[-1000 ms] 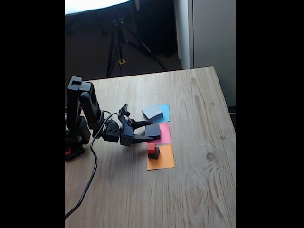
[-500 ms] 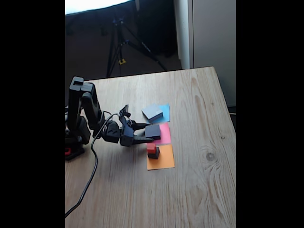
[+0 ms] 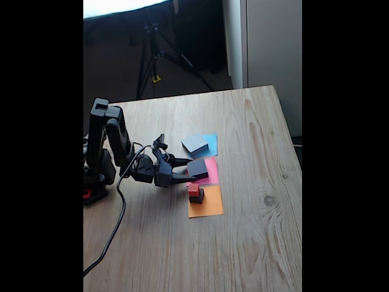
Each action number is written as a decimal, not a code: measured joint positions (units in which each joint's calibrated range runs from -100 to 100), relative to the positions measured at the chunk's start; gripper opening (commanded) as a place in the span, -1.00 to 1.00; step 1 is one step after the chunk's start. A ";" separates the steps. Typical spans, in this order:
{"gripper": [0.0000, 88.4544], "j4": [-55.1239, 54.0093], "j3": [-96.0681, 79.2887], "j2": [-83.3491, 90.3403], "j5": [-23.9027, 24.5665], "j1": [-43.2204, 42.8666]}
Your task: Tower of hanoi
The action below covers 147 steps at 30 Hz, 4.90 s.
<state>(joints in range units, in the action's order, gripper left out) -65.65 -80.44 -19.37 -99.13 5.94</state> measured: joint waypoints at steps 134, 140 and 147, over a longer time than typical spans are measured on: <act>-0.61 37.79 0.26 34.37 0.17 -23.23; -0.61 37.79 2.17 32.49 0.17 -23.13; -0.60 37.79 2.52 32.32 0.17 -23.13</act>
<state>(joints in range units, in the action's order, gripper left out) -27.86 -77.92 12.95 -98.96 -17.19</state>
